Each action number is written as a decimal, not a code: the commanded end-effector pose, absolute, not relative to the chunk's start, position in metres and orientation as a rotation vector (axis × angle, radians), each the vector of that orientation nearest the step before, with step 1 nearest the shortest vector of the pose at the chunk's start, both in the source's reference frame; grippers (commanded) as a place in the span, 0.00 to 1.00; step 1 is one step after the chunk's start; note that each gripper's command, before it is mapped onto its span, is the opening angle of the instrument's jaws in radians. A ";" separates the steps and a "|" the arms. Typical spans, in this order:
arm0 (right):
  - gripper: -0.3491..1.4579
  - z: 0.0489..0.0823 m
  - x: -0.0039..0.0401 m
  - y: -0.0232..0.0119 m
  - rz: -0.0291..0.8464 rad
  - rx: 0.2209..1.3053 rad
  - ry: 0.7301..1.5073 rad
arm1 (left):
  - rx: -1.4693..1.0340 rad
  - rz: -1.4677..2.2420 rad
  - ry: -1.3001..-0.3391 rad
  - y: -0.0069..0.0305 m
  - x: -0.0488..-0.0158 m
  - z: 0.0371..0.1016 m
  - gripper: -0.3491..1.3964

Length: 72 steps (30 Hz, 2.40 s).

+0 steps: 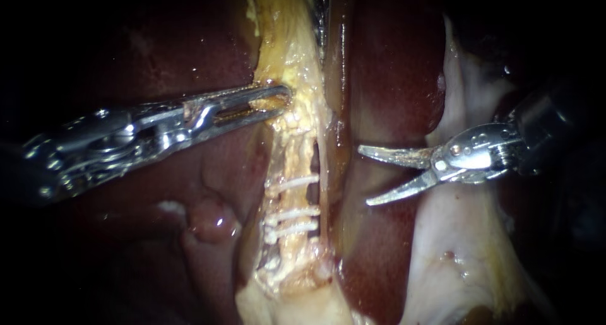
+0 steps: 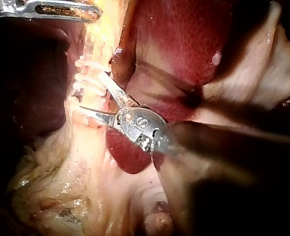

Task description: Go to the cutting position left tube

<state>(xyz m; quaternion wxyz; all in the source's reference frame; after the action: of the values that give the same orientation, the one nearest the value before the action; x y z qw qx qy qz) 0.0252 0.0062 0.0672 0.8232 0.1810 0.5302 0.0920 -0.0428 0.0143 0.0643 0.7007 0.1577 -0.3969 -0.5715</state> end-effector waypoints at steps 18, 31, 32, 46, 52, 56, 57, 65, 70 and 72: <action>0.99 0.0716 0.0285 0.0020 0.231 0.593 1.154 | 0.320 -1.294 -0.984 0.0192 -0.0376 0.0559 0.00; 0.99 0.0762 0.0314 0.0013 0.336 0.791 1.062 | 0.309 -1.299 -0.992 0.0184 -0.0374 0.0541 0.00; 0.99 0.0765 0.0315 0.0014 0.340 0.794 1.060 | 0.308 -1.299 -0.992 0.0184 -0.0374 0.0540 0.00; 0.99 0.0786 0.0344 0.0017 0.331 0.855 1.046 | 0.303 -1.295 -0.991 0.0181 -0.0375 0.0537 0.00; 0.99 0.0790 0.0356 0.0013 0.314 0.890 1.041 | 0.302 -1.296 -0.991 0.0181 -0.0375 0.0536 0.00; 0.98 0.0792 0.0364 0.0013 0.295 0.905 1.040 | 0.302 -1.296 -0.991 0.0181 -0.0375 0.0536 0.00; 0.98 0.0792 0.0366 0.0013 0.289 0.908 1.041 | 0.302 -1.296 -0.991 0.0181 -0.0375 0.0536 0.00; 0.98 0.0788 0.0366 0.0014 0.237 0.957 1.101 | 0.303 -1.295 -0.991 0.0181 -0.0375 0.0537 0.00; 0.96 0.0784 0.0370 0.0013 0.196 0.992 1.135 | 0.303 -1.295 -0.992 0.0181 -0.0375 0.0537 0.00; 0.95 0.0783 0.0372 0.0013 0.178 1.006 1.149 | 0.303 -1.295 -0.992 0.0181 -0.0375 0.0538 0.00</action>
<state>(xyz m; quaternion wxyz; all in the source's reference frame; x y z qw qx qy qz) 0.0373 0.0013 0.0782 0.7166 0.4575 0.5207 0.0774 -0.0375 0.0181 0.0537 0.6753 0.1342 -0.4408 -0.5759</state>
